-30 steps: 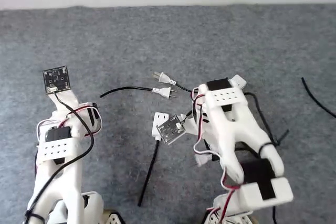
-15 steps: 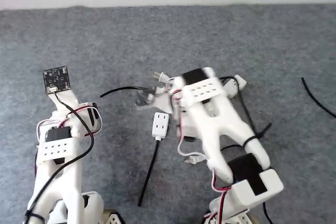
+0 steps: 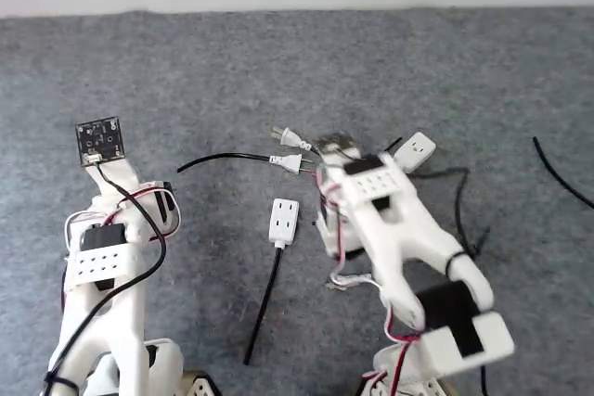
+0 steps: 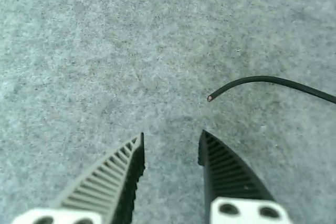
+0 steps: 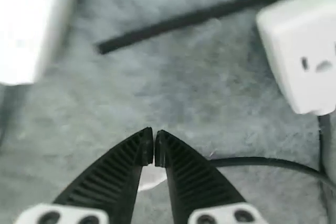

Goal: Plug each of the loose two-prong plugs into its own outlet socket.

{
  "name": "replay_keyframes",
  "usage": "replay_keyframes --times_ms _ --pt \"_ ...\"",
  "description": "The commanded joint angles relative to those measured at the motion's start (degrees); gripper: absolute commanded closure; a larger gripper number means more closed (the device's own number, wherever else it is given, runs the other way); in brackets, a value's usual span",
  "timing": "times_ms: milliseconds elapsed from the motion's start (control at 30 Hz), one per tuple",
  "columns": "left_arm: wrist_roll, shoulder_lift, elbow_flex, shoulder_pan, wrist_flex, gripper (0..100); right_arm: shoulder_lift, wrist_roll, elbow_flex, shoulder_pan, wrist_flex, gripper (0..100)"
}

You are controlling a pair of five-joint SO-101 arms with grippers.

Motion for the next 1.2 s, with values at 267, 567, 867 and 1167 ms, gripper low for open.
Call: replay_keyframes --times_ms 267,567,867,1167 --pt "0.26 -1.14 -0.31 0.53 -1.32 83 -21.58 9.14 13.45 2.68 -2.15 99.0" --pt "0.18 -1.05 -0.31 1.05 -1.32 83 -28.97 16.97 13.54 4.0 4.44 99.0" --pt "0.18 -1.05 -0.22 1.41 -1.32 83 -20.53 17.32 13.27 4.09 0.04 99.0" --pt "0.18 -1.05 -0.22 1.41 -1.32 83 -14.55 20.31 13.27 4.0 -1.63 99.0"
